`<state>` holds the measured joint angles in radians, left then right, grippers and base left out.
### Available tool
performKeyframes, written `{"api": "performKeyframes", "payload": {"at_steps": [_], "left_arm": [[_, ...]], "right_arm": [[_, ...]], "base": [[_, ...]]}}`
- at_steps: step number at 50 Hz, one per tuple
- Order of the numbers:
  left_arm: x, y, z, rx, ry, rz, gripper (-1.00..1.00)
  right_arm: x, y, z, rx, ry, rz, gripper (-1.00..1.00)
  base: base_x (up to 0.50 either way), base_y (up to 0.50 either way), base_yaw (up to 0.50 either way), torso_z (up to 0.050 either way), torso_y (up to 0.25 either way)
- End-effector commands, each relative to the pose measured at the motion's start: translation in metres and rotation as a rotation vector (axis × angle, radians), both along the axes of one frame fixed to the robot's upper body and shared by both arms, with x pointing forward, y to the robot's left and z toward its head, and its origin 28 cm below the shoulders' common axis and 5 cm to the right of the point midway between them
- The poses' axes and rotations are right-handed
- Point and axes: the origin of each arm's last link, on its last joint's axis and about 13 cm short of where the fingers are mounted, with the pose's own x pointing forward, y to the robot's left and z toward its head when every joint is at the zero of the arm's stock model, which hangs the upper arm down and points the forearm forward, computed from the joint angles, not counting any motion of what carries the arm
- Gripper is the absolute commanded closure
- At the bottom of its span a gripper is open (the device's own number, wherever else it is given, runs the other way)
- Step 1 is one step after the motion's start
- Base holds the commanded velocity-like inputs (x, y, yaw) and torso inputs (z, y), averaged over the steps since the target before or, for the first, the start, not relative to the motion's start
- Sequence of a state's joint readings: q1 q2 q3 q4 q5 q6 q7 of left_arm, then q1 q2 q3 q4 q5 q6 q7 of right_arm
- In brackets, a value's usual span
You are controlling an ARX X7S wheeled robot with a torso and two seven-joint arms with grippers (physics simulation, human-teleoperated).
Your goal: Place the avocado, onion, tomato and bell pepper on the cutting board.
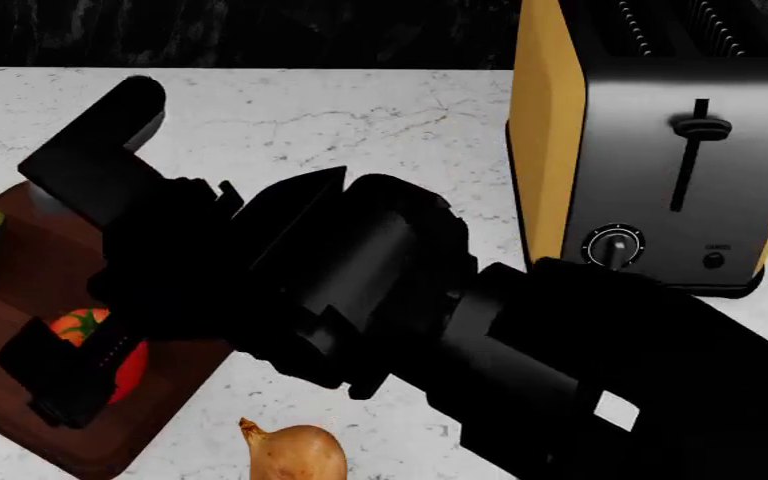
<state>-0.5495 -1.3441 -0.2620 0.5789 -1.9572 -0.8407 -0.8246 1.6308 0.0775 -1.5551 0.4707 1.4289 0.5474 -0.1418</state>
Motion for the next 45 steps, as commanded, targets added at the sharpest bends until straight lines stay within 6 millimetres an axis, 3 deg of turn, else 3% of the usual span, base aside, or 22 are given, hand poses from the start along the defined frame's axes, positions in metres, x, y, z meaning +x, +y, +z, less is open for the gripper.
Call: {"api": "performKeyframes", "payload": {"at_steps": [1,15,21,30,38,45], "left_arm": [[0.002,-0.002,0.002,-0.015,-0.025,-0.047,-1.00],[0.003,-0.009,0.005,-0.009,-0.032,-0.084,-1.00],[0.003,-0.013,0.005,-0.011,-0.031,-0.101,-1.00],[0.009,-0.023,0.000,-0.001,0.009,-0.159,-1.00],[0.016,-0.041,0.004,0.051,0.027,-0.261,-1.00],[0.022,-0.055,0.008,0.079,0.063,-0.329,-1.00]], "right_arm": [[-0.019,-0.015,0.022,0.024,-0.096,-0.035,-1.00],[-0.083,-0.074,0.065,0.075,-0.257,-0.215,-1.00],[-0.109,-0.086,0.070,0.126,-0.309,-0.257,-1.00],[-0.169,-0.106,0.092,0.149,-0.433,-0.368,-1.00],[-0.218,-0.126,0.101,0.162,-0.516,-0.507,-1.00],[-0.247,-0.139,0.108,0.167,-0.592,-0.599,-1.00]], "base": [[0.00,0.00,0.00,0.000,0.000],[0.00,0.00,0.00,0.000,0.000],[0.00,0.00,0.00,0.000,0.000],[0.00,0.00,0.00,0.000,0.000],[0.00,0.00,0.00,0.000,0.000],[0.00,0.00,0.00,0.000,0.000]]}}
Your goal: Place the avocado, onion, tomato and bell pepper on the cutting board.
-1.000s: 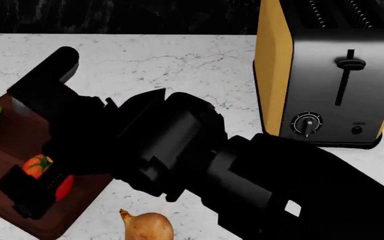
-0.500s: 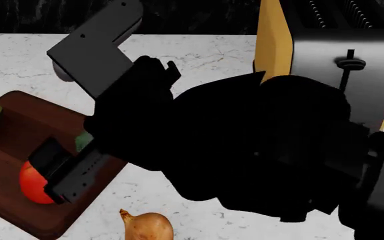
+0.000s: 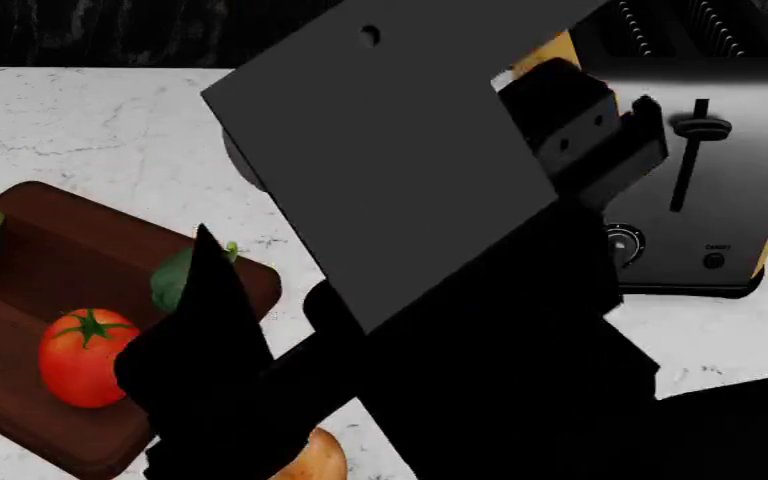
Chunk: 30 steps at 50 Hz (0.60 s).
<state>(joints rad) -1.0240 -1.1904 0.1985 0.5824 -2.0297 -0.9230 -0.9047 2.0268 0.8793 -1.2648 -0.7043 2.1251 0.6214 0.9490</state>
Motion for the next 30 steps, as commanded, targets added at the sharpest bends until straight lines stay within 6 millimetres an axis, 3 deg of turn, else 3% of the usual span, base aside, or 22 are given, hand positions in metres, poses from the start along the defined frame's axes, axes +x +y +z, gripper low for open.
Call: {"api": "performKeyframes", "payload": {"at_steps": [1,7,17,30], "left_arm": [[0.006,-0.024,0.009,0.051,0.012,-0.162,-1.00],[0.005,-0.040,0.009,0.104,0.058,-0.260,-1.00],[0.005,-0.068,0.019,0.232,0.094,-0.368,-1.00],[0.005,-0.095,0.021,0.335,0.201,-0.472,-1.00]], "right_arm": [[-0.059,-0.022,0.012,-0.001,-0.162,-0.156,-1.00],[-0.076,-0.036,0.018,0.007,-0.203,-0.245,-1.00],[-0.085,-0.046,0.018,0.006,-0.233,-0.293,-1.00],[-0.082,-0.045,0.023,-0.018,-0.244,-0.286,-1.00]], "base": [[0.00,0.00,0.00,0.000,0.000],[0.00,0.00,0.00,0.000,0.000],[0.00,0.00,0.00,0.000,0.000],[0.00,0.00,0.00,0.000,0.000]]}}
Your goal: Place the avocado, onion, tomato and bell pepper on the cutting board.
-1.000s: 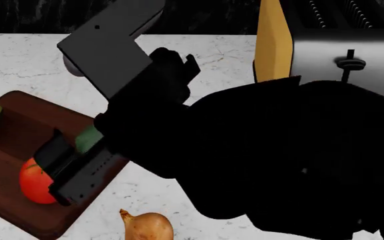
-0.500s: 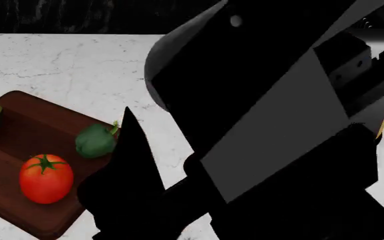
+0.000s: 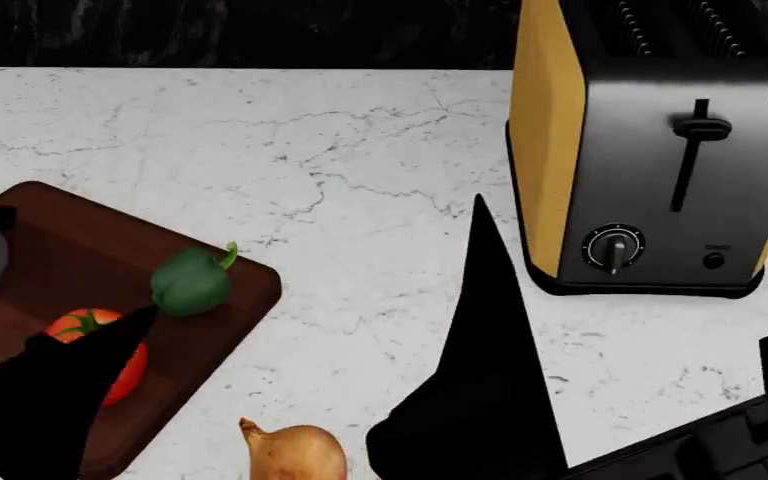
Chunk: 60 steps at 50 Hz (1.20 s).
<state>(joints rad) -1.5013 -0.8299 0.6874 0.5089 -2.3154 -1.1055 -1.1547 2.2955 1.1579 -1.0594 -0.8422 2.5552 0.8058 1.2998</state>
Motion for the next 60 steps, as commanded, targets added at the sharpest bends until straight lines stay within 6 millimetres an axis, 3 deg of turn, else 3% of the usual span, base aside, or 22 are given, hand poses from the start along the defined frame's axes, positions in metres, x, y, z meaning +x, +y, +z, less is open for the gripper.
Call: {"api": "performKeyframes", "payload": {"at_steps": [1,9,29,60], "left_arm": [[-0.001,-0.026,0.009,0.083,0.040,-0.134,-1.00],[0.001,-0.043,0.005,0.093,0.109,-0.201,-1.00],[0.016,-0.071,-0.033,0.149,0.223,-0.294,-1.00],[0.049,-0.087,-0.073,0.192,0.296,-0.271,-1.00]], "right_arm": [[-0.005,0.000,0.007,-0.022,-0.056,0.011,-1.00],[-0.013,-0.004,0.015,-0.018,-0.096,-0.040,-1.00],[-0.016,-0.010,-0.002,0.006,-0.074,-0.066,-1.00],[-0.012,-0.017,-0.019,0.038,-0.043,-0.090,-1.00]], "base": [[0.00,0.00,0.00,0.000,0.000],[0.00,0.00,0.00,0.000,0.000],[0.00,0.00,0.00,0.000,0.000],[0.00,0.00,0.00,0.000,0.000]]}}
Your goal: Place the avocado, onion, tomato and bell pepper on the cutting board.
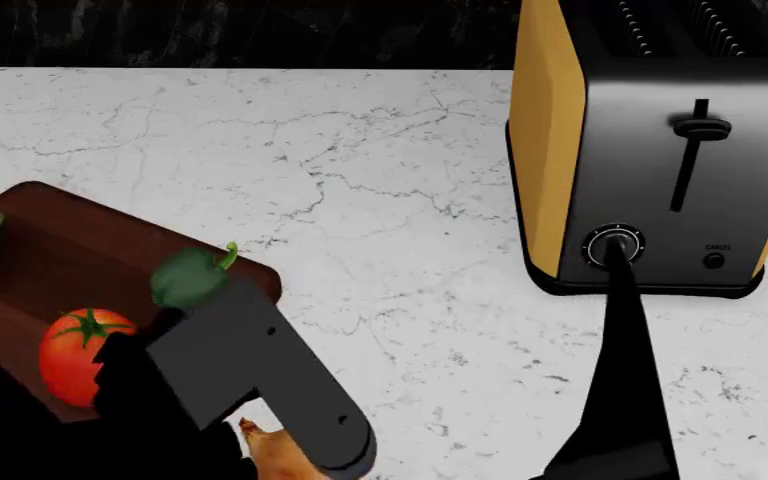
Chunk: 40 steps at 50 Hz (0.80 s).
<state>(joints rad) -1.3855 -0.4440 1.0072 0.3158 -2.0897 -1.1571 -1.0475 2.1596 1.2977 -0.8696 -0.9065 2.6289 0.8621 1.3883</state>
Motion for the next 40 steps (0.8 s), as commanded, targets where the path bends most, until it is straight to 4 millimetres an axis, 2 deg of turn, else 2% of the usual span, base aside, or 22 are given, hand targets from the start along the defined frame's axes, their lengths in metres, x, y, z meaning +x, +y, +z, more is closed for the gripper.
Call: {"api": "performKeyframes", "payload": {"at_steps": [1,14,34,35,40], "left_arm": [[0.011,-0.008,-0.009,-0.011,0.025,-0.031,-1.00],[0.011,-0.007,-0.026,0.004,0.070,-0.012,-1.00],[0.013,0.003,-0.045,0.013,0.103,0.041,-1.00],[0.012,0.003,-0.044,0.011,0.098,0.040,1.00],[0.008,0.005,-0.037,0.002,0.049,0.029,1.00]], "right_arm": [[0.002,-0.001,-0.004,0.008,-0.022,0.020,-1.00],[0.003,-0.002,-0.011,0.020,-0.012,0.023,-1.00],[0.001,0.001,-0.010,0.016,-0.014,0.028,-1.00],[0.002,0.001,-0.010,0.016,-0.014,0.030,-1.00],[0.002,0.002,-0.011,0.017,-0.013,0.037,-1.00]], "base": [[0.00,0.00,0.00,0.000,0.000],[0.00,0.00,0.00,0.000,0.000],[0.00,0.00,0.00,0.000,0.000],[0.00,0.00,0.00,0.000,0.000],[0.00,0.00,0.00,0.000,0.000]]}}
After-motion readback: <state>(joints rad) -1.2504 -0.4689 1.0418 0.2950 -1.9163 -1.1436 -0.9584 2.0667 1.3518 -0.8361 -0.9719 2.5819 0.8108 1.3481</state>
